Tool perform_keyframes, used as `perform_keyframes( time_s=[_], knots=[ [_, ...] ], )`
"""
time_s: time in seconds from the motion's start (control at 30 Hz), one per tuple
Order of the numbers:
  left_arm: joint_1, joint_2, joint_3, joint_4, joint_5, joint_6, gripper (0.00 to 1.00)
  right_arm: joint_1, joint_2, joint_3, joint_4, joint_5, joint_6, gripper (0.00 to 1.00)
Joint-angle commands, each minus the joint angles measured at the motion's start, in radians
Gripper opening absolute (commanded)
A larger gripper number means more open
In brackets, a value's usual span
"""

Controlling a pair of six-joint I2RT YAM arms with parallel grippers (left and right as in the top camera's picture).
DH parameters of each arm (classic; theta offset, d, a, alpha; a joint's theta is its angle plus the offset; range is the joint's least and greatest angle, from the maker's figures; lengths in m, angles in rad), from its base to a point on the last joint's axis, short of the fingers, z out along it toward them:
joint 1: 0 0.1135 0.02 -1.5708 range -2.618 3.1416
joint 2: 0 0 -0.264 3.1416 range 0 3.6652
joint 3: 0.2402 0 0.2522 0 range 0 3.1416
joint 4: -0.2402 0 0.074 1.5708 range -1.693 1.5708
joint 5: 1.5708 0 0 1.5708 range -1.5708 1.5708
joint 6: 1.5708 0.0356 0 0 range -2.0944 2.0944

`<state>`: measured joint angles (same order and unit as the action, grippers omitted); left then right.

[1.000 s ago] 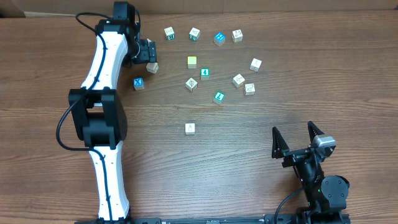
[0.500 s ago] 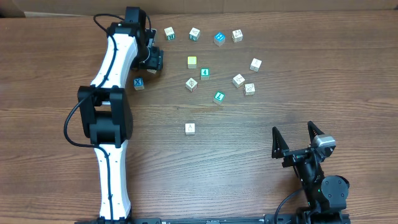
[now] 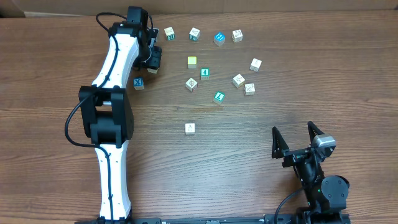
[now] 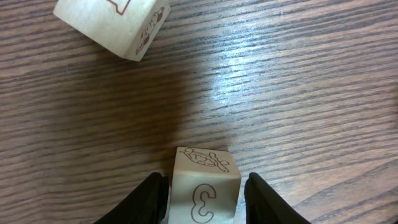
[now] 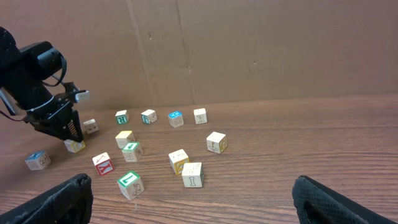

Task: Form a horizontal line

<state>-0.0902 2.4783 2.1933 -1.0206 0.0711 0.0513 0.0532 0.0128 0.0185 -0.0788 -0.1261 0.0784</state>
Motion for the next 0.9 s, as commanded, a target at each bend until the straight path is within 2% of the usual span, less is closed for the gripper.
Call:
perform_keyframes(
  time_s=[0.0, 0.27, 0.6, 0.87],
  knots=[
    [-0.003, 0.02, -0.014, 0.004, -0.004, -0.024, 0.36, 0.005, -0.01, -0.01, 0.005, 0.005, 0.002, 1.0],
    [-0.004, 0.02, -0.015, 0.005, -0.005, -0.117, 0.38, 0.005, -0.01, -0.01, 0.005, 0.005, 0.002, 1.0],
    [-0.01, 0.02, -0.015, 0.003, -0.045, -0.153, 0.3, 0.005, -0.01, -0.01, 0.005, 0.005, 0.002, 1.0],
    [-0.023, 0.02, -0.015, 0.004, -0.063, -0.164, 0.5, 0.005, -0.01, -0.01, 0.005, 0.005, 0.002, 1.0]
  ],
)
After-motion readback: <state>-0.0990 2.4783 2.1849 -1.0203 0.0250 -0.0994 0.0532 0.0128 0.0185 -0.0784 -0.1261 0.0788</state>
